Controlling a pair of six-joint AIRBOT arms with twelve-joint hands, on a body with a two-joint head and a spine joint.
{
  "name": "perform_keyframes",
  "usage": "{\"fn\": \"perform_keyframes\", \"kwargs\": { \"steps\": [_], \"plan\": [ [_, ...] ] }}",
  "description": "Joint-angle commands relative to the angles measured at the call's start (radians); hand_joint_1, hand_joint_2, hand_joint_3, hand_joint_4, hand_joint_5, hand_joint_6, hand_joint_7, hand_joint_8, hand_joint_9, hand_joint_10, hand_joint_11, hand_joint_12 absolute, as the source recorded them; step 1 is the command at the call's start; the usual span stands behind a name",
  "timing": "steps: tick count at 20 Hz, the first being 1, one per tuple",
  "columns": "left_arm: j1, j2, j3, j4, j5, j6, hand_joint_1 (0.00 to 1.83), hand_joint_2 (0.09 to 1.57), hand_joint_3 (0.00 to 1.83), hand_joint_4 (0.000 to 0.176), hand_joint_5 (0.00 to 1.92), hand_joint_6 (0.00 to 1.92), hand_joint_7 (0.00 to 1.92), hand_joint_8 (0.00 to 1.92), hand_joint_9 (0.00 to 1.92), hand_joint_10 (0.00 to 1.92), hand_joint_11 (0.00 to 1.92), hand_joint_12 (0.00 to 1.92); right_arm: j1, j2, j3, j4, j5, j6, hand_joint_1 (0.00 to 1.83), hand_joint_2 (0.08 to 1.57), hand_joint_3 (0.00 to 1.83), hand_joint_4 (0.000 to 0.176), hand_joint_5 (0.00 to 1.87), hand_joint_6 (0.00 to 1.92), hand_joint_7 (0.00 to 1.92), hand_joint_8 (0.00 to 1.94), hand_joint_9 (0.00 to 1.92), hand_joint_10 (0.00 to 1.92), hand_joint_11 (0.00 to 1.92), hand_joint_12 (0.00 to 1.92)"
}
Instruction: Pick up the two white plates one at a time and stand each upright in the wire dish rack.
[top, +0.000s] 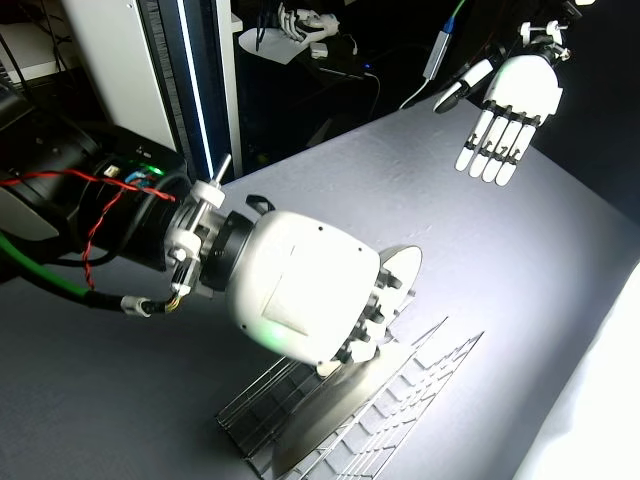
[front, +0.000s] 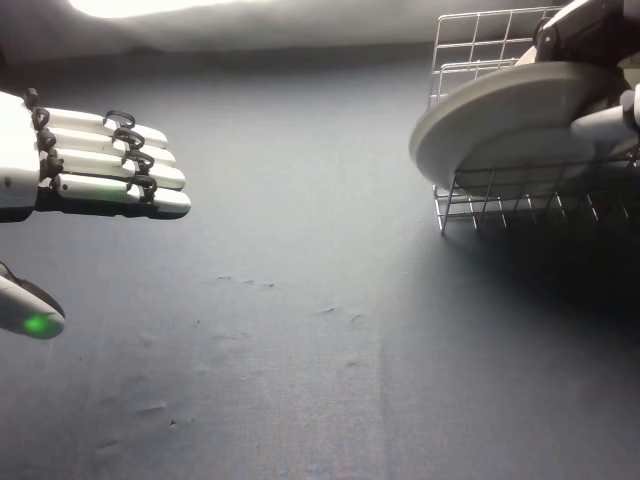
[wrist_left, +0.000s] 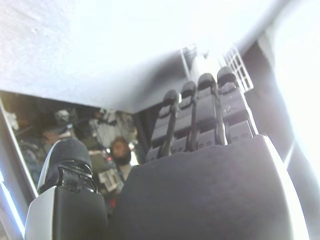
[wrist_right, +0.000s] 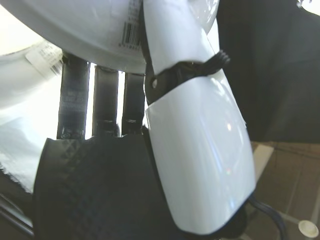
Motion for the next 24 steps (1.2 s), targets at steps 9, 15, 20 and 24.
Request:
{"fn": "perform_keyframes", "kwargs": {
  "steps": [9, 15, 20, 24],
  "plan": [
    [-0.012, 0.001, -0.001, -0.069, -0.038, -0.003, 0.0, 1.14, 0.0, 0.0, 0.0, 0.0, 0.0, 0.0, 0.0, 0.0, 0.0, 0.0, 0.026, 0.008, 0.006, -0.137, 0.154, -0.013, 0.98, 1.04, 0.0, 0.0, 0.22, 0.0, 0.19, 0.0, 0.17, 0.0, 0.01, 0.8],
    [-0.012, 0.0, -0.01, -0.064, -0.041, -0.003, 0.0, 1.14, 0.0, 0.0, 0.0, 0.0, 0.0, 0.0, 0.0, 0.0, 0.0, 0.0, 0.103, 0.004, -0.023, -0.242, 0.156, -0.011, 0.73, 0.88, 0.0, 0.0, 0.0, 0.0, 0.0, 0.0, 0.0, 0.0, 0.0, 0.0],
    [-0.012, 0.0, -0.024, -0.056, -0.083, -0.003, 0.0, 1.14, 0.0, 0.0, 0.0, 0.0, 0.0, 0.0, 0.0, 0.0, 0.0, 0.0, 0.115, 0.004, -0.053, -0.511, 0.235, -0.008, 0.54, 0.84, 0.0, 0.0, 0.0, 0.0, 0.0, 0.0, 0.0, 0.0, 0.0, 0.0],
    [-0.037, -0.002, -0.028, -0.038, -0.113, -0.003, 0.0, 1.14, 0.0, 0.0, 0.0, 0.0, 0.0, 0.0, 0.0, 0.0, 0.0, 0.0, 0.093, -0.001, -0.055, -0.749, 0.32, -0.008, 0.42, 0.82, 0.0, 0.0, 0.0, 0.0, 0.0, 0.0, 0.0, 0.0, 0.0, 0.0]
  ]
}}
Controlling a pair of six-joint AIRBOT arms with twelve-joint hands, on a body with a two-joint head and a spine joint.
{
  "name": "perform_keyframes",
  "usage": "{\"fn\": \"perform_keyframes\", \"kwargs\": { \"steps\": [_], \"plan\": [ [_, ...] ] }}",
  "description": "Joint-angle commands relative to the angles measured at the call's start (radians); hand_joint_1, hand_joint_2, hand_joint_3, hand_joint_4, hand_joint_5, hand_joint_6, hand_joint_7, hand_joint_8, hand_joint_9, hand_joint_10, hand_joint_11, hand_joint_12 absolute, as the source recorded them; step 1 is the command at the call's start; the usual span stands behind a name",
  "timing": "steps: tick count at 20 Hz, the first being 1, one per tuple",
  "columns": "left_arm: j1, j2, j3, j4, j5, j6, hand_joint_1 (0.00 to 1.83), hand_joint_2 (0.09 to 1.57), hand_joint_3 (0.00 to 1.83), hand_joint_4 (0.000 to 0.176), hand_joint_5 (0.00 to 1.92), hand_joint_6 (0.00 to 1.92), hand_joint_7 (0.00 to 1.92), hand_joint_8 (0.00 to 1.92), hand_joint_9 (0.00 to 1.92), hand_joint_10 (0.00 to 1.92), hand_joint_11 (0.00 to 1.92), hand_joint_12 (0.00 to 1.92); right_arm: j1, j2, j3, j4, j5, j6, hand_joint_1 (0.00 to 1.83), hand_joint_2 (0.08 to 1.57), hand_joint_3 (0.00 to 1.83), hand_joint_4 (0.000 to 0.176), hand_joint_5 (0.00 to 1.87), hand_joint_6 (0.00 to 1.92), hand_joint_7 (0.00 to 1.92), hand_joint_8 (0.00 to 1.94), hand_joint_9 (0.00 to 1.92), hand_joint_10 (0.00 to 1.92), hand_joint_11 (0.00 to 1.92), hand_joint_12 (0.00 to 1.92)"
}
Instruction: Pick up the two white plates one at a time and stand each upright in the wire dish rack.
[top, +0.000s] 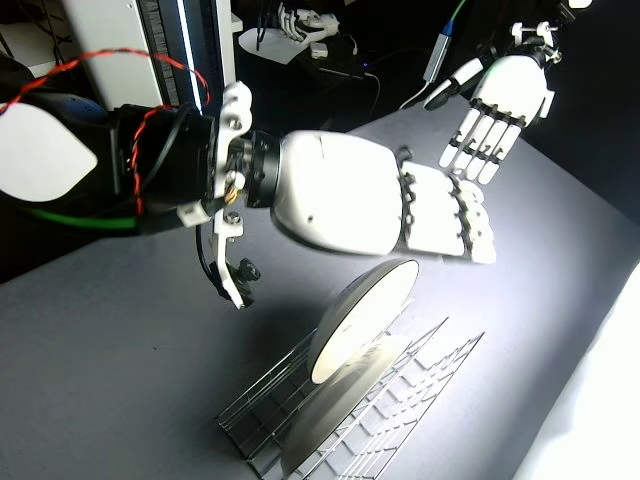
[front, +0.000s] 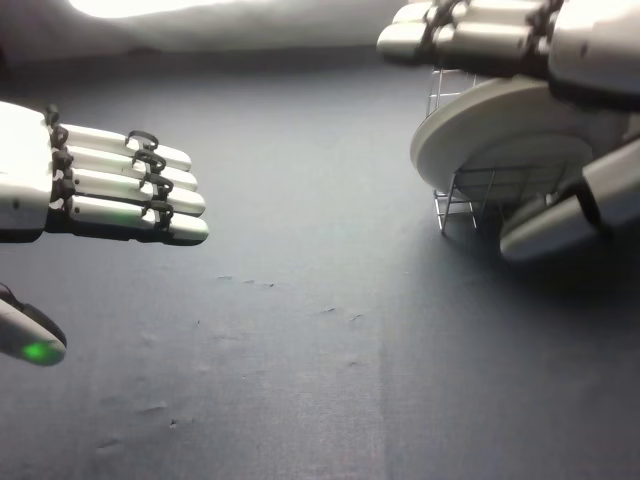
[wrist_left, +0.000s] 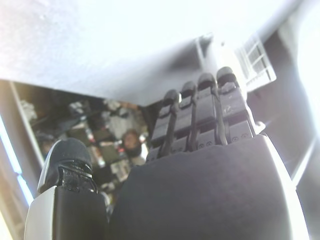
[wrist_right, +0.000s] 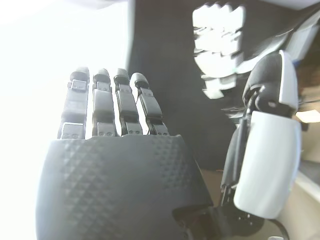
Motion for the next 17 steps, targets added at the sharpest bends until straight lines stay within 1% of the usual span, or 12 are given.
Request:
{"fn": "perform_keyframes", "kwargs": {
  "steps": [1, 3, 5, 8, 10, 11, 12, 13, 14, 15, 16, 17],
  "plan": [
    [-0.017, 0.001, -0.007, -0.083, -0.05, -0.003, 0.0, 1.14, 0.0, 0.0, 0.0, 0.0, 0.0, 0.0, 0.0, 0.0, 0.0, 0.0, 0.003, 0.003, -0.002, 0.004, 0.116, 0.005, 0.43, 0.82, 0.0, 0.0, 0.0, 0.0, 0.0, 0.0, 0.0, 0.0, 0.0, 0.0],
    [-0.027, 0.006, -0.024, -0.054, -0.051, -0.002, 0.0, 1.14, 0.0, 0.0, 0.0, 0.0, 0.0, 0.0, 0.0, 0.0, 0.0, 0.0, 0.004, 0.0, -0.003, -0.126, 0.144, 0.007, 0.4, 0.83, 0.0, 0.0, 0.0, 0.0, 0.0, 0.0, 0.0, 0.0, 0.0, 0.0],
    [-0.027, 0.009, -0.034, -0.019, -0.052, 0.004, 0.0, 1.13, 0.0, 0.0, 0.0, 0.0, 0.0, 0.0, 0.0, 0.0, 0.0, 0.0, 0.004, -0.002, -0.002, -0.196, 0.17, 0.007, 0.36, 0.84, 0.0, 0.0, 0.0, 0.0, 0.0, 0.0, 0.0, 0.0, 0.0, 0.0],
    [-0.026, 0.002, -0.024, -0.009, -0.042, 0.012, 0.0, 1.14, 0.0, 0.0, 0.0, 0.0, 0.0, 0.0, 0.0, 0.0, 0.0, 0.0, 0.0, -0.003, -0.002, -0.262, 0.215, 0.004, 0.37, 0.83, 0.0, 0.0, 0.0, 0.0, 0.0, 0.0, 0.0, 0.0, 0.0, 0.0],
    [-0.028, 0.001, -0.026, -0.025, -0.034, -0.005, 0.0, 1.15, 0.01, 0.0, 0.0, 0.0, 0.0, 0.0, 0.0, 0.0, 0.0, 0.0, 0.0, -0.003, -0.002, -0.287, 0.241, -0.003, 0.33, 0.86, 0.01, 0.0, 0.03, 0.01, 0.02, 0.01, 0.02, 0.01, 0.08, 0.04],
    [-0.029, 0.002, -0.026, -0.029, -0.034, -0.01, 0.0, 1.18, 0.02, 0.0, 0.0, 0.0, 0.0, 0.0, 0.0, 0.0, 0.0, 0.0, 0.0, -0.003, -0.001, -0.303, 0.254, -0.004, 0.32, 0.91, 0.0, 0.0, 0.1, 0.01, 0.09, 0.02, 0.09, 0.0, 0.01, 0.31],
    [-0.029, 0.002, -0.026, -0.029, -0.034, -0.017, 0.0, 1.19, 0.03, 0.0, 0.02, 0.01, 0.01, 0.0, 0.0, 0.0, 0.0, 0.0, 0.0, -0.003, 0.001, -0.316, 0.277, -0.008, 0.3, 0.93, 0.0, 0.0, 0.16, 0.01, 0.17, 0.02, 0.16, 0.01, 0.0, 0.52],
    [-0.029, 0.002, -0.025, -0.03, -0.034, -0.018, 0.0, 1.22, 0.02, 0.0, 0.16, 0.02, 0.17, 0.01, 0.13, 0.02, 0.06, 0.05, -0.001, -0.003, 0.001, -0.321, 0.298, -0.017, 0.28, 0.96, 0.0, 0.0, 0.27, 0.02, 0.29, 0.02, 0.27, 0.03, 0.0, 0.77],
    [-0.029, 0.002, -0.025, -0.03, -0.034, -0.019, 0.0, 1.25, 0.0, 0.0, 0.27, 0.01, 0.29, 0.02, 0.23, 0.01, 0.01, 0.36, -0.001, -0.002, 0.002, -0.322, 0.309, -0.02, 0.3, 0.97, 0.0, 0.0, 0.36, 0.02, 0.4, 0.01, 0.37, 0.04, 0.0, 0.94],
    [-0.029, 0.002, -0.024, -0.03, -0.034, -0.021, 0.0, 1.28, 0.0, 0.0, 0.5, 0.01, 0.53, 0.02, 0.44, 0.03, 0.0, 0.75, -0.001, -0.002, 0.002, -0.322, 0.333, -0.031, 0.32, 0.99, 0.0, 0.0, 0.49, 0.03, 0.56, 0.03, 0.5, 0.06, 0.01, 1.11],
    [-0.029, 0.002, -0.024, -0.03, -0.034, -0.022, 0.0, 1.31, 0.0, 0.0, 0.7, 0.03, 0.78, 0.05, 0.65, 0.08, 0.05, 1.02, 0.0, 0.0, 0.004, -0.322, 0.349, -0.037, 0.33, 1.01, 0.0, 0.0, 0.64, 0.03, 0.73, 0.03, 0.64, 0.07, 0.08, 1.18],
    [-0.027, 0.002, -0.023, -0.03, -0.035, -0.022, 0.0, 1.34, 0.0, 0.0, 0.92, 0.06, 0.94, 0.27, 0.71, 0.39, 0.1, 1.24, 0.0, 0.001, 0.008, -0.321, 0.367, -0.04, 0.38, 1.02, 0.0, 0.0, 0.81, 0.05, 0.91, 0.05, 0.81, 0.11, 0.22, 1.19]
  ]
}}
